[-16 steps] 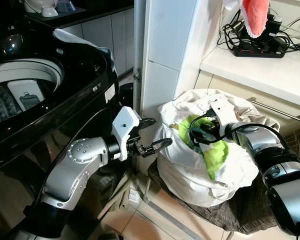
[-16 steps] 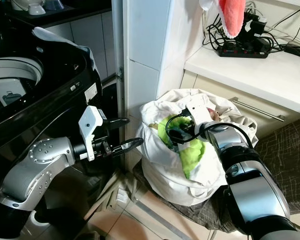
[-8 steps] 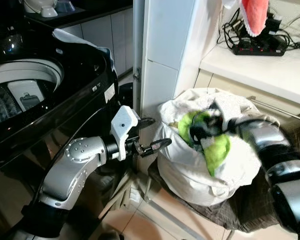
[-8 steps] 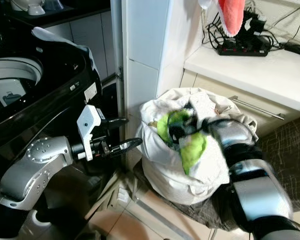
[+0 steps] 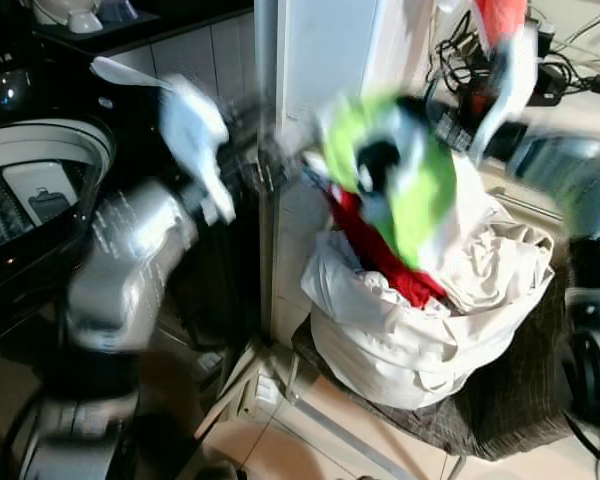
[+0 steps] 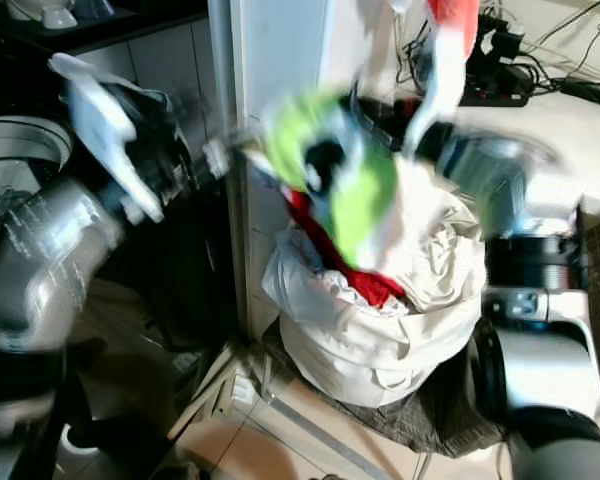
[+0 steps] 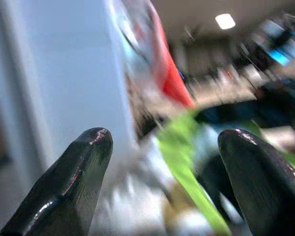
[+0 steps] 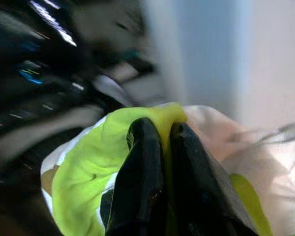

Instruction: Clothes washing

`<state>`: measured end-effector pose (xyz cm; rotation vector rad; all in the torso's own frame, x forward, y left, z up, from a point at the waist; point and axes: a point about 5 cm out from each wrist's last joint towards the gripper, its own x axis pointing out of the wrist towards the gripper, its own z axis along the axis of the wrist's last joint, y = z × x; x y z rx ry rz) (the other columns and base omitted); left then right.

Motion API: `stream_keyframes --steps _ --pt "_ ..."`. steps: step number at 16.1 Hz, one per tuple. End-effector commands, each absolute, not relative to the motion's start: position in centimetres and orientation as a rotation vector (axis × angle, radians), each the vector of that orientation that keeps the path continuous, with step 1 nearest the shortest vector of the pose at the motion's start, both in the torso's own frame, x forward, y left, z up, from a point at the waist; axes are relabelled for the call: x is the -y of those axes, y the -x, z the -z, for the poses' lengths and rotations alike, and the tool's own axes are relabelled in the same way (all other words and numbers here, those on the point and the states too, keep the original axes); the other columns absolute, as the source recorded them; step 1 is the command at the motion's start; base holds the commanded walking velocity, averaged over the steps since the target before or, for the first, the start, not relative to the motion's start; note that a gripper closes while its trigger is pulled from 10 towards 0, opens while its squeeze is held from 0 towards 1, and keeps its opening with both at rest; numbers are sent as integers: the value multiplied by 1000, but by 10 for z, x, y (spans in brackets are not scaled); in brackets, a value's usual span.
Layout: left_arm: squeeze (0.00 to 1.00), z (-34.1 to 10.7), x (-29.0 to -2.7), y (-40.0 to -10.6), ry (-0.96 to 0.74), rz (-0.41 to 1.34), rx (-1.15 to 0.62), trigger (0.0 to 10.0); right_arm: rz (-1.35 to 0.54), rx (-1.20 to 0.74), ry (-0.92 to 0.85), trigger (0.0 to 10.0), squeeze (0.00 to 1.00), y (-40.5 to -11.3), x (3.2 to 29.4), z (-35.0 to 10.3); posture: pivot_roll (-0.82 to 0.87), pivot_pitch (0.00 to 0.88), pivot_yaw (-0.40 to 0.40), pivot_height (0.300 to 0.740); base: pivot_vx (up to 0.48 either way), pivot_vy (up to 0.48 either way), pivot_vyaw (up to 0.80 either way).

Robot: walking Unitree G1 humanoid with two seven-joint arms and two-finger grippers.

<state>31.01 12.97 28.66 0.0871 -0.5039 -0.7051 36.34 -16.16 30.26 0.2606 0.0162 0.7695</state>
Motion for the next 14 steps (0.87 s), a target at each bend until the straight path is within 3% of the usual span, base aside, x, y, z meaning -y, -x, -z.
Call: stream_keyframes --steps 1,4,9,14 --pt "0 -292 -128 -310 -60 703 524 10000 -837 40 -281 0 0 -354 155 -321 14 0 -44 740 0 0 0" --pt "0 -285 -102 -305 -36 828 482 10000 -980 -18 -232 0 0 -335 124 -313 17 0 -49 740 0 0 0" --pt "0 -252 -78 -286 -30 1071 303 10000 -1050 -31 -327 0 0 -322 109 -315 19 0 -50 740 0 0 0" --pt "0 -240 -81 -298 -121 962 263 10000 -1049 -26 -348 0 0 -318 109 -317 16 0 -49 740 0 0 0"
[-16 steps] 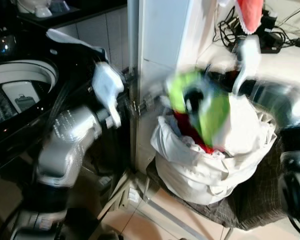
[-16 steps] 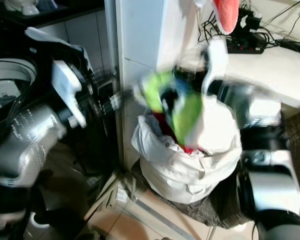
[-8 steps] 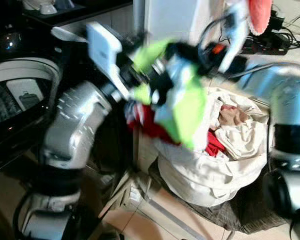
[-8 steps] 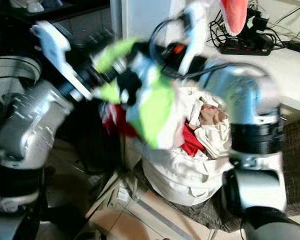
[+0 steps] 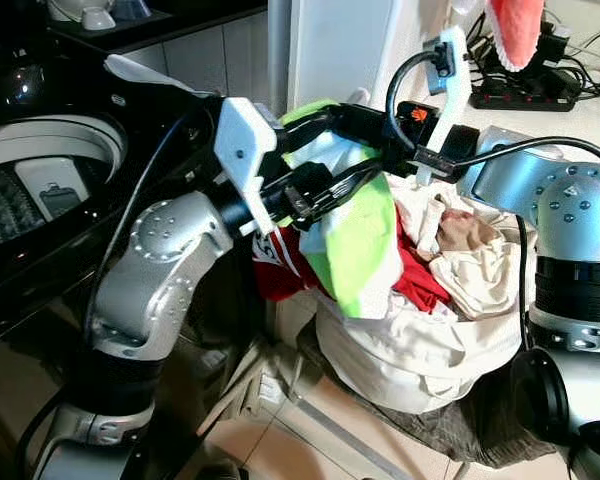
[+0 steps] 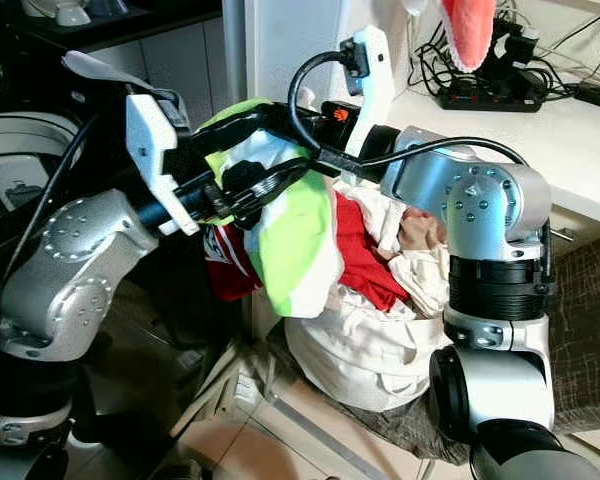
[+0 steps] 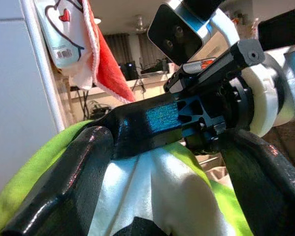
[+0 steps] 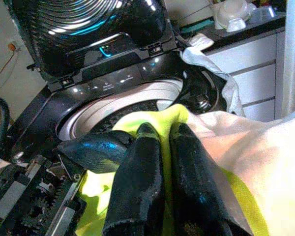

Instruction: Clothes washing

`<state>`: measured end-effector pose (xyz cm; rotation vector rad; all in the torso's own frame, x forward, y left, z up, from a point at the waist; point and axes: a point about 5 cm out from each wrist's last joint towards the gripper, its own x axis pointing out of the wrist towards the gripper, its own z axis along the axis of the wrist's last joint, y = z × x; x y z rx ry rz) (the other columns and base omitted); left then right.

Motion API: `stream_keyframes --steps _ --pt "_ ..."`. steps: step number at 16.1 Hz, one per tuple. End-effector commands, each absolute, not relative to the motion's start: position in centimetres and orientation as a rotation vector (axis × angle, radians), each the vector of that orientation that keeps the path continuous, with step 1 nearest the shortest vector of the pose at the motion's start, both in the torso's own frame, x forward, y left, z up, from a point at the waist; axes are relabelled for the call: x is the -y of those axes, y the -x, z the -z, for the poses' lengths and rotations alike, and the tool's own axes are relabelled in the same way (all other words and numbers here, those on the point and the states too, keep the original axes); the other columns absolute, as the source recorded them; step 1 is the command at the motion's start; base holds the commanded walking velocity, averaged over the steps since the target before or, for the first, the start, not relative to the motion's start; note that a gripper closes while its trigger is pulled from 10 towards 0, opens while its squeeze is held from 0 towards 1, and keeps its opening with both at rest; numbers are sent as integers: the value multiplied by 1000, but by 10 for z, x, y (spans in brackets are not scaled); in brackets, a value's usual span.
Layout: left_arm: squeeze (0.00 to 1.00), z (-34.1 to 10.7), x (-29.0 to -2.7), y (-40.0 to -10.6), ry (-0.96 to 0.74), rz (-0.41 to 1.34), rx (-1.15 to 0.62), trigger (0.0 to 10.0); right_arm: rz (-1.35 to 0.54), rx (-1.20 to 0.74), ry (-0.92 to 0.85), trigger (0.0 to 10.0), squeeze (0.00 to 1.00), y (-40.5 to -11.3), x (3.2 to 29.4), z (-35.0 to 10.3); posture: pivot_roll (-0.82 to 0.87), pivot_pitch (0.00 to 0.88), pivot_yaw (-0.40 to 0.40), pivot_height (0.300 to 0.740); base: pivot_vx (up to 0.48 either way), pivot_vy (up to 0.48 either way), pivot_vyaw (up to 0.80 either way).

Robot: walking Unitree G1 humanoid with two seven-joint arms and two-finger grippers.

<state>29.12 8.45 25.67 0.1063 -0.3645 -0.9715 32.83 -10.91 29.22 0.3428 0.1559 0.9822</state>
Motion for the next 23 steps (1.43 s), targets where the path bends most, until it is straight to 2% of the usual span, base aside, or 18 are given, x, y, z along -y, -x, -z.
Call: stream_keyframes --steps 1,2,3,7,12,14,19,23 --pt "0 -242 -83 -301 -118 929 275 10000 -1051 -26 -344 0 0 -317 109 -317 17 0 -49 740 0 0 0" --pt "0 -243 -85 -303 -110 904 278 2039 -1052 -27 -343 0 0 -317 109 -317 17 0 -49 740 0 0 0" --pt "0 -243 -88 -308 -111 857 273 0 -1054 -25 -346 0 0 -316 109 -318 17 0 -48 740 0 0 0" --pt "0 -239 -90 -314 -123 800 262 0 -1051 -25 -349 0 0 -315 110 -318 15 0 -46 740 0 0 0" --pt "0 -226 -91 -320 -331 746 230 0 -1042 -16 -348 0 0 -315 111 -320 11 0 -43 740 0 0 0" --pt "0 -227 -94 -323 -361 710 237 0 -1042 -13 -348 0 0 -315 111 -321 11 0 -42 740 0 0 0" --pt "0 -222 -94 -323 -371 729 218 0 -1039 -6 -348 0 0 -315 111 -323 13 0 -41 740 0 0 0" --pt "0 -221 -100 -328 -376 674 206 0 -1034 -5 -345 0 0 -315 111 -323 11 0 -37 740 0 0 0"
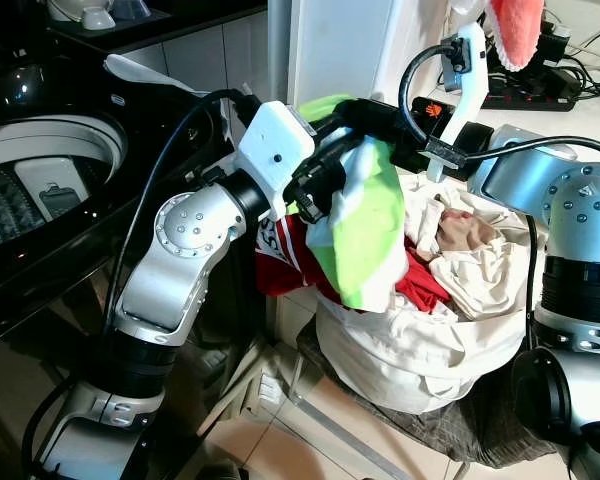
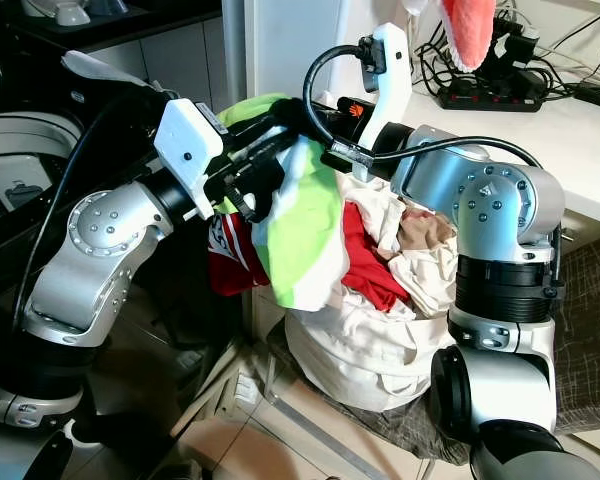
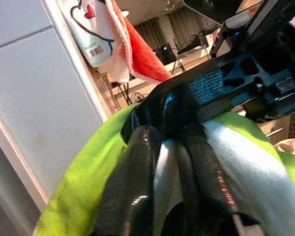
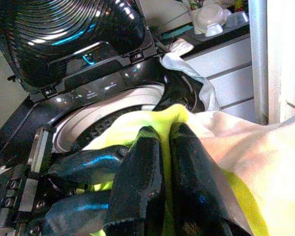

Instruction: Clothes washing

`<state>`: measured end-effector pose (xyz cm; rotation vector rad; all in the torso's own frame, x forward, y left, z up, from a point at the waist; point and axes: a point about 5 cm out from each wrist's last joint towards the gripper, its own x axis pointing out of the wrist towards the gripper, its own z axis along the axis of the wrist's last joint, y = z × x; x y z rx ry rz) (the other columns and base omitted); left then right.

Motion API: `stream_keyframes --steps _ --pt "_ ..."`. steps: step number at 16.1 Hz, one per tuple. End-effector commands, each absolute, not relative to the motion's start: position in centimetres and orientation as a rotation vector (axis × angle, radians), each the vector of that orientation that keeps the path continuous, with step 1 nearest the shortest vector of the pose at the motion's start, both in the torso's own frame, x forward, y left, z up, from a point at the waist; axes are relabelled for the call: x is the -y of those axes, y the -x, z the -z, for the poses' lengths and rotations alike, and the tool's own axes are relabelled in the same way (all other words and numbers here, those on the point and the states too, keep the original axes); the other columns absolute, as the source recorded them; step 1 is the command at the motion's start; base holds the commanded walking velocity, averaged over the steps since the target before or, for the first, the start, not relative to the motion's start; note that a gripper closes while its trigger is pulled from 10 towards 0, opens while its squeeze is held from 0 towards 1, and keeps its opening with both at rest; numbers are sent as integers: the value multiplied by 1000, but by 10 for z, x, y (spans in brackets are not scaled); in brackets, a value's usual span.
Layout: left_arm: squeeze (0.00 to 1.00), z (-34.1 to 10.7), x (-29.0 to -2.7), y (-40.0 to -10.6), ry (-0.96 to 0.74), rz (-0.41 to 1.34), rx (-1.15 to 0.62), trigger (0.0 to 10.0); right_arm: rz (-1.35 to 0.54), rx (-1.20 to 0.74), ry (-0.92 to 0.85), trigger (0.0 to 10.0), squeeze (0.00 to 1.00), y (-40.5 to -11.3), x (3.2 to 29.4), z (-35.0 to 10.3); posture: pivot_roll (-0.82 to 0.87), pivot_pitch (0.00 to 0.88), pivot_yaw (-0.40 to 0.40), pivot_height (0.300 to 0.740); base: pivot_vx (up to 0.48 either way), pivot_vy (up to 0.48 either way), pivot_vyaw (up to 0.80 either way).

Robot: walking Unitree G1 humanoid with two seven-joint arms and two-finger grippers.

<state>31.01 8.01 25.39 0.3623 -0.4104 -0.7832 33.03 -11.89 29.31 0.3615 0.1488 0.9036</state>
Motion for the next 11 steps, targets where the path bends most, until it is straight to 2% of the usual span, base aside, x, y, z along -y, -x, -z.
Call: stream_keyframes --steps 1,8,9,10,11 --pt "0 -221 -102 -329 -382 653 202 0 -1033 -5 -343 0 0 -315 111 -323 11 0 -37 740 0 0 0" --pt "0 -226 -106 -335 -371 589 233 0 -1007 -6 -327 0 0 -315 114 -321 4 0 -28 740 0 0 0" --pt "0 -238 -108 -335 -280 547 313 5333 -993 -12 -321 0 0 -316 116 -319 3 0 -28 740 0 0 0" --pt "0 -245 -107 -332 -221 584 354 10000 -984 -15 -319 0 0 -316 117 -318 3 0 -28 740 0 0 0" --pt "1000 -252 -110 -327 -177 634 399 10000 -971 -19 -317 0 0 -317 119 -316 4 0 -30 740 0 0 0"
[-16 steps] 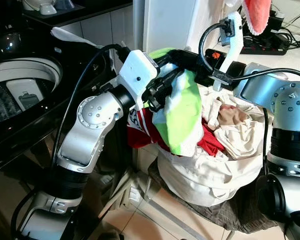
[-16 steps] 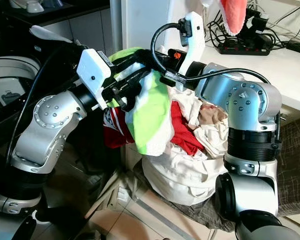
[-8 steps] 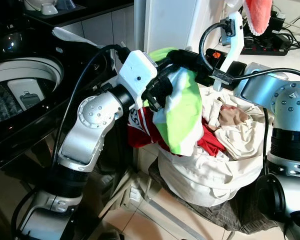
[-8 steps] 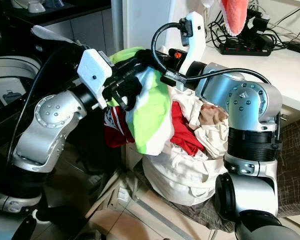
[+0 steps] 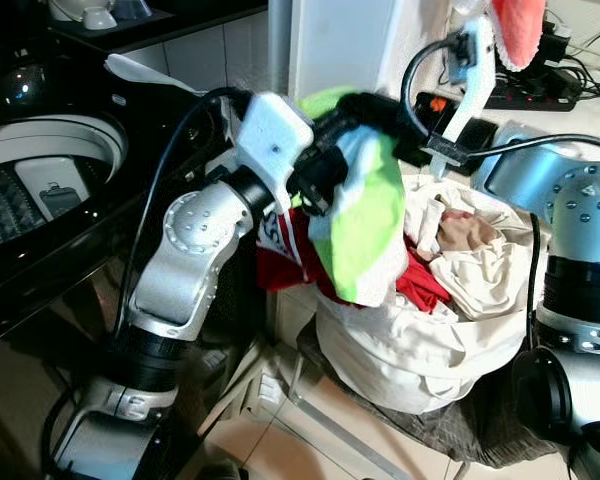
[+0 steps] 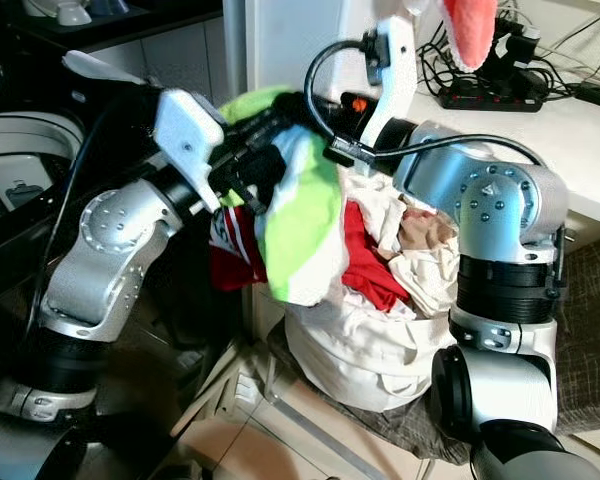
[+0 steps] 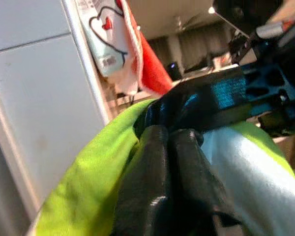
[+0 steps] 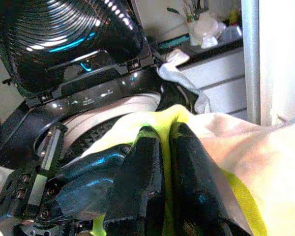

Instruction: Clothes washing

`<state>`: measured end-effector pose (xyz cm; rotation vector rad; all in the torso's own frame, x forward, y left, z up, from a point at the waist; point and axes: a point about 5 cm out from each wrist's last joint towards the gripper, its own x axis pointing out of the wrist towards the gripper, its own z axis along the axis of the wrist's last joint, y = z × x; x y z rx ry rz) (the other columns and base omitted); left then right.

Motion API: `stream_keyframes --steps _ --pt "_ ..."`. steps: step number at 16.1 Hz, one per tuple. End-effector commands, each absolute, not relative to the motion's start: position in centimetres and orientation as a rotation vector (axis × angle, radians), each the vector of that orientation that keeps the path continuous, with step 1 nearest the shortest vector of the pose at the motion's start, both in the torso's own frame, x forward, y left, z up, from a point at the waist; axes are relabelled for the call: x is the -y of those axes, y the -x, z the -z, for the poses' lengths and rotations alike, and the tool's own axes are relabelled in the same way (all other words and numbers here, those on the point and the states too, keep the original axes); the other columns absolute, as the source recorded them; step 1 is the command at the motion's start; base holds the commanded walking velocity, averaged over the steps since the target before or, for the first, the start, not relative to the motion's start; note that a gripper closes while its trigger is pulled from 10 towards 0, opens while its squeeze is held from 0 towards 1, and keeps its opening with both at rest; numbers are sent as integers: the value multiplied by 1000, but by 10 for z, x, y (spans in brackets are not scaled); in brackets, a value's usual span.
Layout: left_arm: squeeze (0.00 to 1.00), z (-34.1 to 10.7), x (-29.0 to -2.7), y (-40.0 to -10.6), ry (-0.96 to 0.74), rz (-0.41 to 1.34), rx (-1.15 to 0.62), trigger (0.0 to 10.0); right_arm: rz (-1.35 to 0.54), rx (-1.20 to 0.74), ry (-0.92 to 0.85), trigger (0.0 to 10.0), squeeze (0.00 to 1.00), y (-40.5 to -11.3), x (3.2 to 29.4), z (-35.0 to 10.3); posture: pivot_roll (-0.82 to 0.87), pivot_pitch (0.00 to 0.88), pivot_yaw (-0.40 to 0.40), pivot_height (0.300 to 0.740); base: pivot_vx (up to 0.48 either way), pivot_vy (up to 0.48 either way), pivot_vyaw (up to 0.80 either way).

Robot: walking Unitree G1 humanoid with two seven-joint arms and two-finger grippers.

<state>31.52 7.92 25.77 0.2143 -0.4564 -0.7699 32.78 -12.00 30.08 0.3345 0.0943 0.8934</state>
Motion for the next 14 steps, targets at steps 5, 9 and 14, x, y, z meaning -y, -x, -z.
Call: stream_keyframes --steps 5,9,14 --pt "1000 -265 -134 -317 -201 694 451 10000 -948 -20 -313 0 0 -318 127 -315 4 0 -32 740 0 0 0" --pt "1000 -263 -131 -308 -188 828 420 10000 -918 -43 -307 0 0 -320 134 -307 12 0 -40 740 0 0 0" --pt "1000 -278 -116 -304 -98 916 485 10000 -902 -96 -261 0 0 -318 136 -294 0 0 -37 740 0 0 0"
